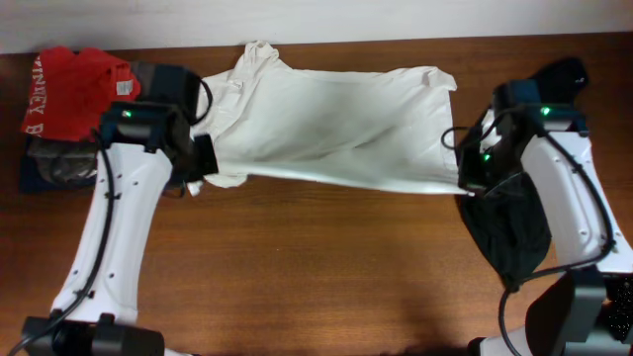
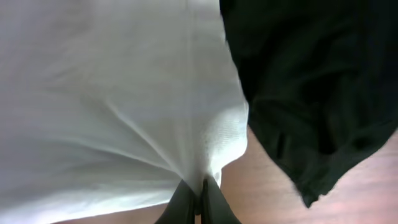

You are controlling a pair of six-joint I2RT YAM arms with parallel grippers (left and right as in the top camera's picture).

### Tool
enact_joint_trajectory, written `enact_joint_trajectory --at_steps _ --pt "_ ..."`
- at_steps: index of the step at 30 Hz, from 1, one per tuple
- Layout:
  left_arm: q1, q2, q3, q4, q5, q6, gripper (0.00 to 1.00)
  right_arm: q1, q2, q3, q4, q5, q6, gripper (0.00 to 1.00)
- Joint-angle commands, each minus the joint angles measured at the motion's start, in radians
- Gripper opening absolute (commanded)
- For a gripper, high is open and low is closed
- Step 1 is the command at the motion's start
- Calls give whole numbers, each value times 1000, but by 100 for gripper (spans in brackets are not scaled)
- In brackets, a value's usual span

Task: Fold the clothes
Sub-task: 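Lift the bottom hem with both grippers and fold it up toward the collar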

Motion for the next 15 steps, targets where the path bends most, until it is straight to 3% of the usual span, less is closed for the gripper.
enact_joint_trajectory --at_steps 1,9,15 --pt "6 -27 101 -1 -105 31 1 -28 -39 114 -38 44 -41 4" --pt "6 -27 278 79 -199 116 1 -124 -39 336 -132 45 -81 4" --pt "6 -27 409 180 -215 192 1 -154 -39 393 -167 42 -93 4"
